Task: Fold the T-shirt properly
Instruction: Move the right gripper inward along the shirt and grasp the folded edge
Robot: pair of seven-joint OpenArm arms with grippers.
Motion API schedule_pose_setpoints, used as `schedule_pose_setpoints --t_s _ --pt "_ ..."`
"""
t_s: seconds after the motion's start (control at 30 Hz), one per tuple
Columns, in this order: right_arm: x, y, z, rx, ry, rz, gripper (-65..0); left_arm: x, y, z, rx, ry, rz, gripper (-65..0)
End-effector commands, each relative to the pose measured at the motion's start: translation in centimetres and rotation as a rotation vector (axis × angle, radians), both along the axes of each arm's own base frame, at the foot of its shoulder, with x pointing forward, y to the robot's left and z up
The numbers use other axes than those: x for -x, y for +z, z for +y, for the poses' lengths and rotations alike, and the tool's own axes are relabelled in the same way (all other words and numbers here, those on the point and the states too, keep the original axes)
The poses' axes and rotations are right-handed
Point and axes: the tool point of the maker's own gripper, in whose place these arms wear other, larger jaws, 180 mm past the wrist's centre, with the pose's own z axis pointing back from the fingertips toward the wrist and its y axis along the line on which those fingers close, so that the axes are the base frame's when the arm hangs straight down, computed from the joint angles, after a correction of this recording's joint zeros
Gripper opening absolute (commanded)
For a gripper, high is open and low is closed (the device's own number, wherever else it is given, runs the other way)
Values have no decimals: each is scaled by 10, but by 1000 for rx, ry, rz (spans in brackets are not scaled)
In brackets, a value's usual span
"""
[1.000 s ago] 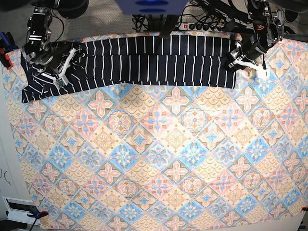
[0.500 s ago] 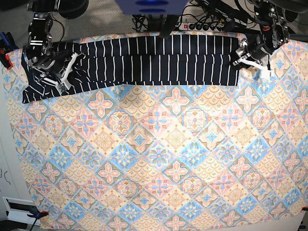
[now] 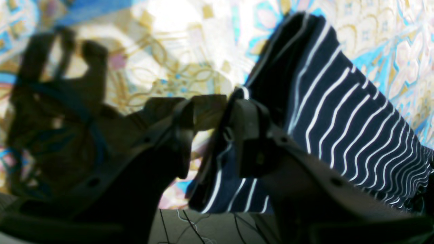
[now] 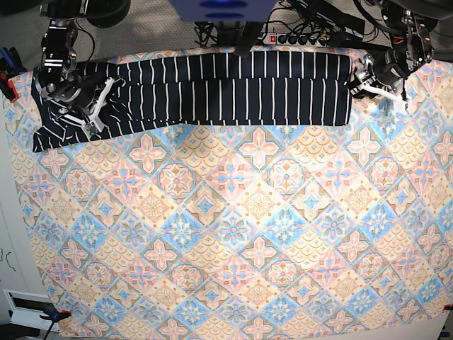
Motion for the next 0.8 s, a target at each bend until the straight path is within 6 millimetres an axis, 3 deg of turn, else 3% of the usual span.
schedule_pose_setpoints --t_s 0.0,0.27,0.5,0.77 --pt "2 -1 0 7 9 13 -632 -5 5 4 -9 -6 -22 -445" --pt "2 -1 0 8 10 12 -632 1 -22 -20 51 -44 52 -445" --pt "1 0 1 9 10 10 -632 5 -29 -40 79 -91 73 -454" --pt "1 0 1 10 11 9 -632 4 -30 -52 99 -121 77 -622"
